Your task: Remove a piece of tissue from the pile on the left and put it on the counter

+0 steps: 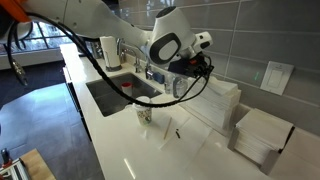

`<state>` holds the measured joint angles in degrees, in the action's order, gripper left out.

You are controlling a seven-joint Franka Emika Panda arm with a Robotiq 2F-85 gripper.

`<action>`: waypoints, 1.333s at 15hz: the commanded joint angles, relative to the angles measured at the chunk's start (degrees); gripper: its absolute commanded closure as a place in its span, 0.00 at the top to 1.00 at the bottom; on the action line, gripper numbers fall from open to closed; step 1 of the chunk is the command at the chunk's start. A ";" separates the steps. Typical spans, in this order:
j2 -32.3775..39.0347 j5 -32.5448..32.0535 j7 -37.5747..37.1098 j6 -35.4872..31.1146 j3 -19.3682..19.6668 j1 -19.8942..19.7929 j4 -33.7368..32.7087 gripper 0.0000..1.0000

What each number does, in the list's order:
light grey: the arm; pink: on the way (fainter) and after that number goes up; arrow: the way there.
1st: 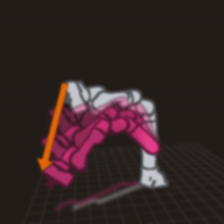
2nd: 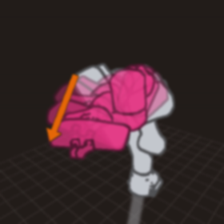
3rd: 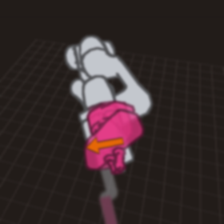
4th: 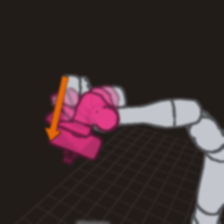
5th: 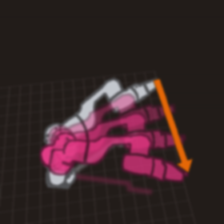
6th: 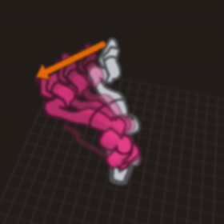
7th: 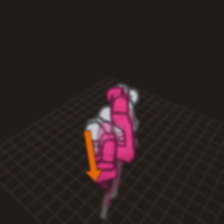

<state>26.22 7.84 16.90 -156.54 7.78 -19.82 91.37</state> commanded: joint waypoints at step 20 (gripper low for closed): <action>-15.45 0.17 -3.86 -12.16 0.81 0.58 10.36 0.00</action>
<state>14.10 7.39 13.42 -165.09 8.76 -19.50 97.52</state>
